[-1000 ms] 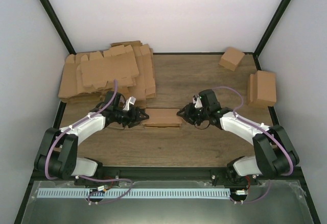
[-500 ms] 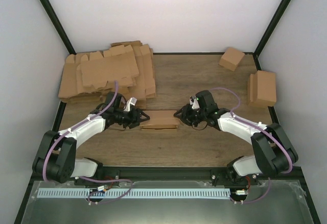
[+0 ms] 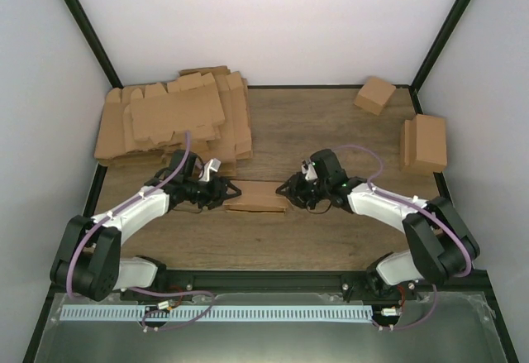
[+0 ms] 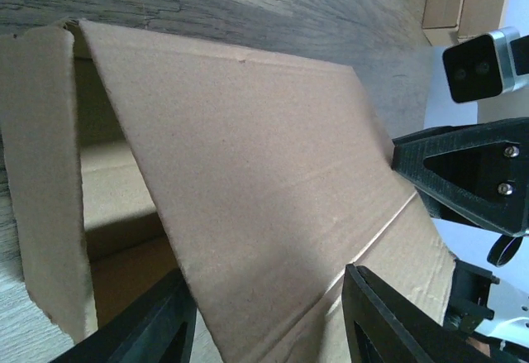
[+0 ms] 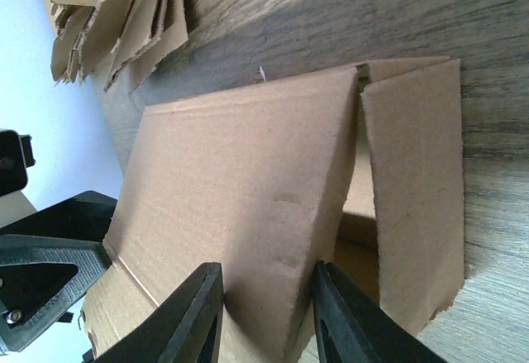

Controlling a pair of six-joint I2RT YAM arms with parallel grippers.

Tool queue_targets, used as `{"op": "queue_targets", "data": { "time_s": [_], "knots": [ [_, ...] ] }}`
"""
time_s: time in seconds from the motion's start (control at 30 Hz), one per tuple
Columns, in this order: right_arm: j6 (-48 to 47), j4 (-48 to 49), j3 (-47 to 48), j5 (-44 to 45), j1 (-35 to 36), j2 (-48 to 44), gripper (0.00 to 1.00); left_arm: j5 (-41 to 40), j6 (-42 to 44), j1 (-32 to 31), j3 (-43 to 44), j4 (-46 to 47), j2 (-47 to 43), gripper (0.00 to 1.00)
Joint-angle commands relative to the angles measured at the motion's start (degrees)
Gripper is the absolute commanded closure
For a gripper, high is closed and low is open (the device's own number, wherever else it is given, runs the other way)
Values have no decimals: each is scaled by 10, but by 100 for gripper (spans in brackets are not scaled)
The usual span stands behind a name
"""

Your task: Fold the paper box

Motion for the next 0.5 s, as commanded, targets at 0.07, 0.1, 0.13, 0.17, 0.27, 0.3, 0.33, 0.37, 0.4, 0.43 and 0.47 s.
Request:
{"op": "queue_targets", "data": {
  "time_s": [0.07,0.1,0.13,0.17,0.27,0.3,0.33,0.37,0.4,0.43,0.47],
  "knots": [
    [0,-5,22,15,14,15,68,13,16,-3,10,2,5,49],
    [-11,-18,27,29,14,15,68,9,24,-3,14,-8,6,49],
    [-22,-33,31,41,14,15,67,1,35,-3,20,-23,5,49],
    [-32,-46,34,52,14,13,67,-14,51,-4,29,-45,5,48],
    [-59,-76,35,79,15,2,64,-57,102,-4,63,-118,3,44],
    [-66,-84,35,85,15,-4,62,-70,113,-4,73,-137,1,42],
    [-74,-91,36,97,14,-9,60,-79,122,-3,80,-151,-2,41],
    [-85,-93,36,102,14,-15,57,-86,127,-4,86,-160,-5,40],
    [-102,-93,36,105,15,-23,56,-89,129,-4,90,-165,-8,40],
    [-113,-97,36,109,14,-26,56,-90,130,-4,92,-168,-9,39],
    [-122,-102,39,115,15,-29,55,-93,132,-4,95,-171,-10,39]
  ]
}}
